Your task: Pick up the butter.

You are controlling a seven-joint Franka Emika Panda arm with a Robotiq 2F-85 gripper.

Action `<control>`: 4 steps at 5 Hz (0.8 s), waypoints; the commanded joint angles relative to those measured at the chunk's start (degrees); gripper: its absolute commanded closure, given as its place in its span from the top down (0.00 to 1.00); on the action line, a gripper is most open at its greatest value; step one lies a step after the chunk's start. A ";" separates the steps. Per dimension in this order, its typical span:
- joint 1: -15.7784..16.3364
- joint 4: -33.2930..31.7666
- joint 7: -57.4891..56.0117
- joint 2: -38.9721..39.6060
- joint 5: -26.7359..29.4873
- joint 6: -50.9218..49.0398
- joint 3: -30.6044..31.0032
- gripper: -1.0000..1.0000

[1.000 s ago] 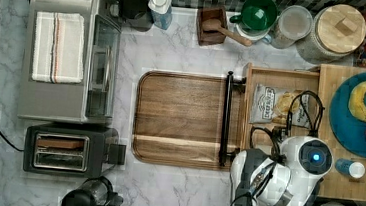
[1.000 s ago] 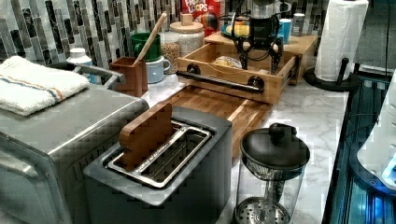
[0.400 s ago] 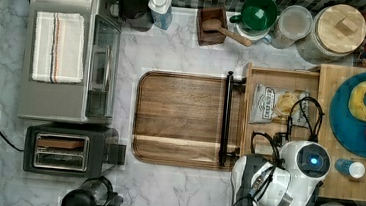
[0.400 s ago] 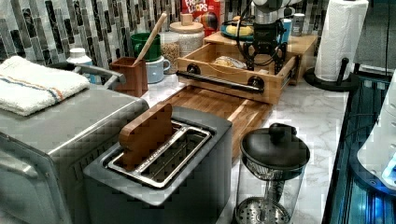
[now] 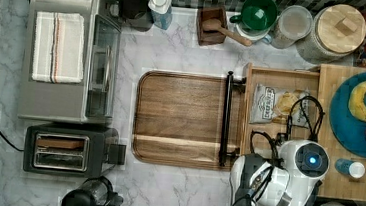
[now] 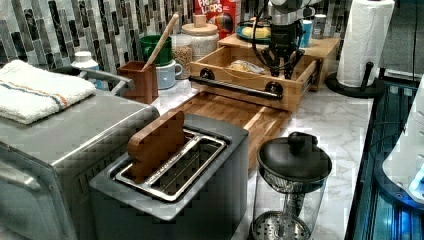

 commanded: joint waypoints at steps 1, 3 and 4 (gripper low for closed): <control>1.45 0.99 -0.65 -2.29 -1.86 6.29 1.00 0.00; 1.17 5.32 -11.79 -9.56 -1.26 -2.35 2.53 0.00; 2.56 12.28 -15.09 -11.71 -3.21 -12.80 3.38 0.00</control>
